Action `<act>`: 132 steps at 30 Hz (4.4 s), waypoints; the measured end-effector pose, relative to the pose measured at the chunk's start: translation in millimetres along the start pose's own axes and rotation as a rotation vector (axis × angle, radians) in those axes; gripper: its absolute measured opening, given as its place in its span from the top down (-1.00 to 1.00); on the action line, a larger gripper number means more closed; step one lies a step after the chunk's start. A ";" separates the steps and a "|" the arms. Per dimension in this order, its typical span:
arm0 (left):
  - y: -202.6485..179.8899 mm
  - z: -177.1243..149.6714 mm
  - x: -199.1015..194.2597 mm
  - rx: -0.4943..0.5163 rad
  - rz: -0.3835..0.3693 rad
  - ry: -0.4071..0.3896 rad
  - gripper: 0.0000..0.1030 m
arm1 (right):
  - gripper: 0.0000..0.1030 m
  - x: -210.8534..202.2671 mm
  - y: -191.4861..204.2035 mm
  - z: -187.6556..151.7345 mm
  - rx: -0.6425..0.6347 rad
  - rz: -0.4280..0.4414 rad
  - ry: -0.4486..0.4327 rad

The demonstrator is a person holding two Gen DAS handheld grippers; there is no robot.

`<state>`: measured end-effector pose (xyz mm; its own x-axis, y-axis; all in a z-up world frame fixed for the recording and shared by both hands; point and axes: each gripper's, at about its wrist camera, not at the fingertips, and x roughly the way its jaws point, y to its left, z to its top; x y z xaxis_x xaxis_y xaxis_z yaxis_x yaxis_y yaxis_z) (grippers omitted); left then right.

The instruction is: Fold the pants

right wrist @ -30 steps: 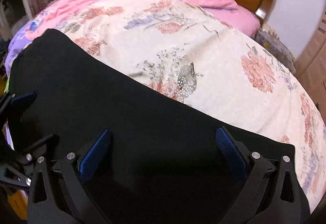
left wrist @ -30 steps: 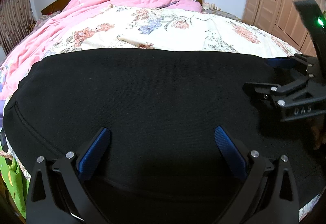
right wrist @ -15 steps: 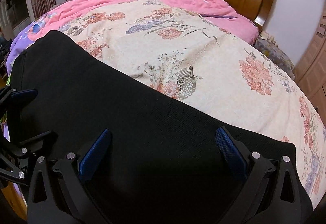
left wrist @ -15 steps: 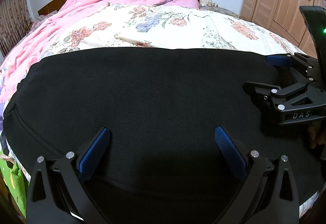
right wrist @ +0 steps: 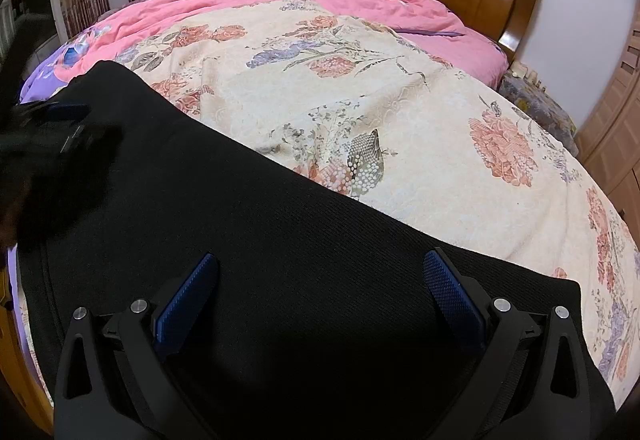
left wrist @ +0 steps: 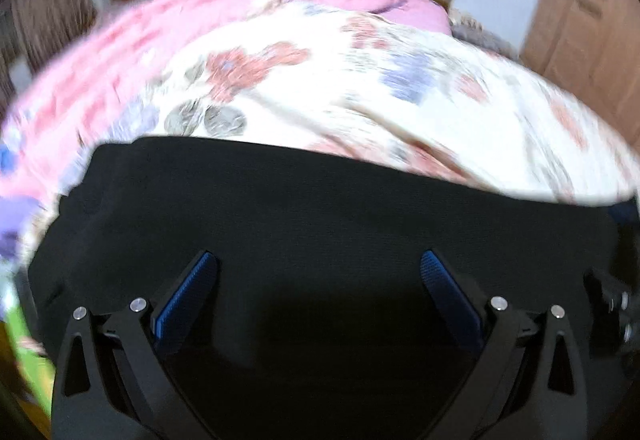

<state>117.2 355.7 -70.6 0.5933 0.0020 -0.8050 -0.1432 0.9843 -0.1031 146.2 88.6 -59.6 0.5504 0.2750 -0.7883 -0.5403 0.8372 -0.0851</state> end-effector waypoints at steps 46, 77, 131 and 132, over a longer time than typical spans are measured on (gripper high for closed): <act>194.5 -70.9 -74.6 -0.637 -0.256 -0.143 -0.25 | -0.92 0.0 0.5 0.0 0.001 -0.003 0.000; 45.3 -18.8 -196.6 -0.107 -0.185 -0.462 0.78 | -0.92 35.2 129.6 54.6 -0.328 0.261 0.076; -133.1 -143.1 -116.2 0.491 -0.135 -0.281 -0.87 | 0.60 -132.9 -31.0 -136.9 0.509 0.259 -0.150; -134.1 -143.5 -116.9 0.502 -0.130 -0.284 -0.88 | 0.60 -128.9 -31.4 -145.4 0.527 0.249 -0.134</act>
<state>-46.6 198.1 -46.4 0.7797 -0.1449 -0.6091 0.2961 0.9425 0.1548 -0.3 -41.9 -43.9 0.5420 0.5215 -0.6590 -0.2934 0.8523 0.4331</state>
